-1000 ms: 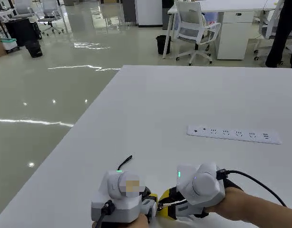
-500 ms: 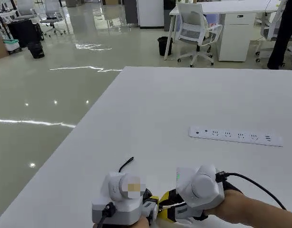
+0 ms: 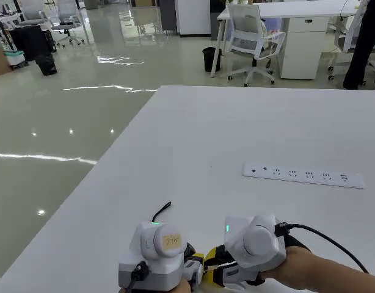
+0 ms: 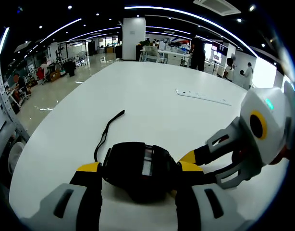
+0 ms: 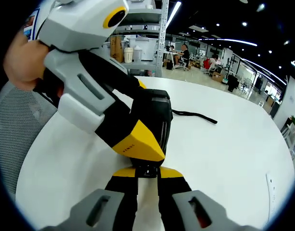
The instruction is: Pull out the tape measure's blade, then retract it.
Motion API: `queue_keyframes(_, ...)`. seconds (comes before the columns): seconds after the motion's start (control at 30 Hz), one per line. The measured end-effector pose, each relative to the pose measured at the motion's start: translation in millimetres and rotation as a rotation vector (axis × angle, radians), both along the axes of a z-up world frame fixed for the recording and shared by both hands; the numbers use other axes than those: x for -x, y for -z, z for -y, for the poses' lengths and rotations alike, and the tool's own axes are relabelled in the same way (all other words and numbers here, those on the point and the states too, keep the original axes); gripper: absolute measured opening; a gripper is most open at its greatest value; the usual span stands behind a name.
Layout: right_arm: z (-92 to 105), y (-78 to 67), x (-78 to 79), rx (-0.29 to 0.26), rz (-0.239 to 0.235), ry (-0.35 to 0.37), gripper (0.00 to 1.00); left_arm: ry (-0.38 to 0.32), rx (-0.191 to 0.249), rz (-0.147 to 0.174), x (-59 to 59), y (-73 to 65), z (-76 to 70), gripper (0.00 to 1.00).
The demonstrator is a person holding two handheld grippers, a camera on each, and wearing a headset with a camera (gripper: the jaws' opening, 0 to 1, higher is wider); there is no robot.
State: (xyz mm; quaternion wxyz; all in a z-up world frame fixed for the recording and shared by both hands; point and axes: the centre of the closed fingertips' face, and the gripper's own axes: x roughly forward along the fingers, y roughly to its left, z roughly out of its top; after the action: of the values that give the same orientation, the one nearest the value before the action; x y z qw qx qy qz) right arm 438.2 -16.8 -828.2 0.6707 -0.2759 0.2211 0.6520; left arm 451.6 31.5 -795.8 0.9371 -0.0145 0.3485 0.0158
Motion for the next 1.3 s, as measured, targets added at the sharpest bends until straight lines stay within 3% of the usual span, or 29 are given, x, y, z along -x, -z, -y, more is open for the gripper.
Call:
queue_keyframes(0.13, -1.1, 0.1, 0.6, 0.001, -0.005, 0.005, 0.15, -0.001, 0.001, -0.003, -0.2, 0.2, -0.4, 0.58)
queue_keyframes(0.3, -2.0, 0.3, 0.8, -0.012, -0.012, 0.019, 0.16, 0.001, 0.008, -0.031, -2.2, 0.3, -1.3, 0.59)
queue_keyframes(0.6, -2.8, 0.3, 1.5, -0.013, 0.000, 0.029, 0.16, 0.010, 0.015, -0.043, -1.4, 1.1, -2.5, 0.61)
queue_keyframes(0.77, -2.1, -2.1, -1.3, -0.021, 0.005, 0.047, 0.21, 0.034, 0.002, -0.042, -0.7, -0.1, -2.1, 0.61)
queue_keyframes(1.07, 3.3, -4.8, -0.9, -0.003, 0.002, 0.072, 0.28, 0.045, 0.022, -0.034, 6.2, -1.6, -12.1, 0.70)
queue_keyframes(1.3, 10.5, -11.4, 2.2, -0.012, 0.014, 0.109, 0.34, 0.089, 0.025, -0.026, 10.8, -7.2, -15.1, 0.70)
